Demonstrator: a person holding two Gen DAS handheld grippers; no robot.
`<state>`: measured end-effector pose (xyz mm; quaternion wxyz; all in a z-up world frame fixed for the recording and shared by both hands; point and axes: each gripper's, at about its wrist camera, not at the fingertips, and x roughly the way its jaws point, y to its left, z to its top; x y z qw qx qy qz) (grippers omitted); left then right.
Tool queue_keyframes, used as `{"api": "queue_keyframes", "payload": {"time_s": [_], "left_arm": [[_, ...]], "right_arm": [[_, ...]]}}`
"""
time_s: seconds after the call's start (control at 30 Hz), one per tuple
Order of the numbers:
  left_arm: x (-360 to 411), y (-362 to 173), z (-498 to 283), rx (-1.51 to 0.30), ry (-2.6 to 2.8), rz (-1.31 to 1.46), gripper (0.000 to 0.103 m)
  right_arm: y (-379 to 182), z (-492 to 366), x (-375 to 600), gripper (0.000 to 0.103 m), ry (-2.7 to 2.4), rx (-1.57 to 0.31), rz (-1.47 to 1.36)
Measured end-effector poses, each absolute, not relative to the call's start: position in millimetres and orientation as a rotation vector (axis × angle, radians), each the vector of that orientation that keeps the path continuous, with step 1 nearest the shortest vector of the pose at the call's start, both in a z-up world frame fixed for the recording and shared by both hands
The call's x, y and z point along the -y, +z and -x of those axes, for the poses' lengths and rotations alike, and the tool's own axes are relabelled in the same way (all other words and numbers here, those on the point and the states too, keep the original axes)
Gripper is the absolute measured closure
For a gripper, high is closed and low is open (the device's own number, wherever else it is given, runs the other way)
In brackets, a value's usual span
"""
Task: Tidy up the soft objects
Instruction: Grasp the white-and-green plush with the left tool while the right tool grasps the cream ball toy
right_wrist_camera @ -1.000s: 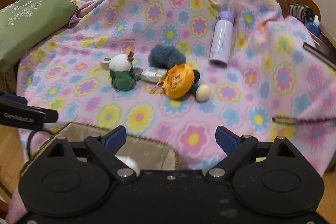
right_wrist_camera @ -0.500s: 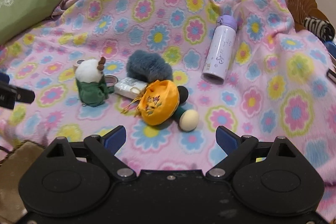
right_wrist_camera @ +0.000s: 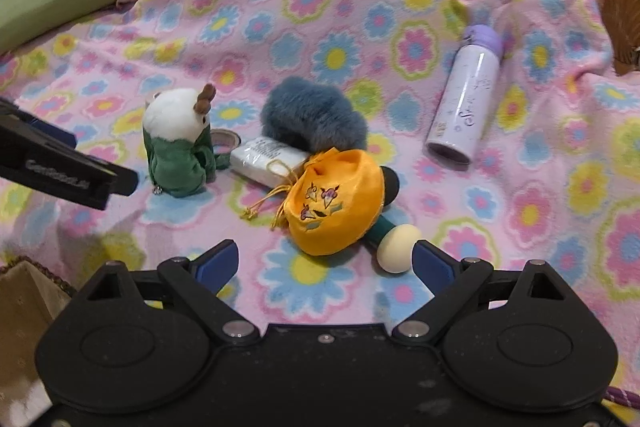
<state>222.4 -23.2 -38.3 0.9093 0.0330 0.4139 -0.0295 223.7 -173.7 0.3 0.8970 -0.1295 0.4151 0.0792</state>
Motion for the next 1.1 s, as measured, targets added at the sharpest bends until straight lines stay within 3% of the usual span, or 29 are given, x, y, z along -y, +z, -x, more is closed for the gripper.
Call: {"api": "queue_keyframes", "payload": {"time_s": [0.43, 1.1], "left_arm": [[34.3, -48.2, -264.5, -0.822, -0.102, -0.036, 0.019], [37.9, -58.2, -300.8, -0.772, -0.176, -0.002, 0.018]], "right_arm": [[-13.1, -249.9, 189.2, 0.008, 0.191, -0.897, 0.202], [-31.2, -273.5, 210.0, 0.007, 0.202, -0.903, 0.224]]}}
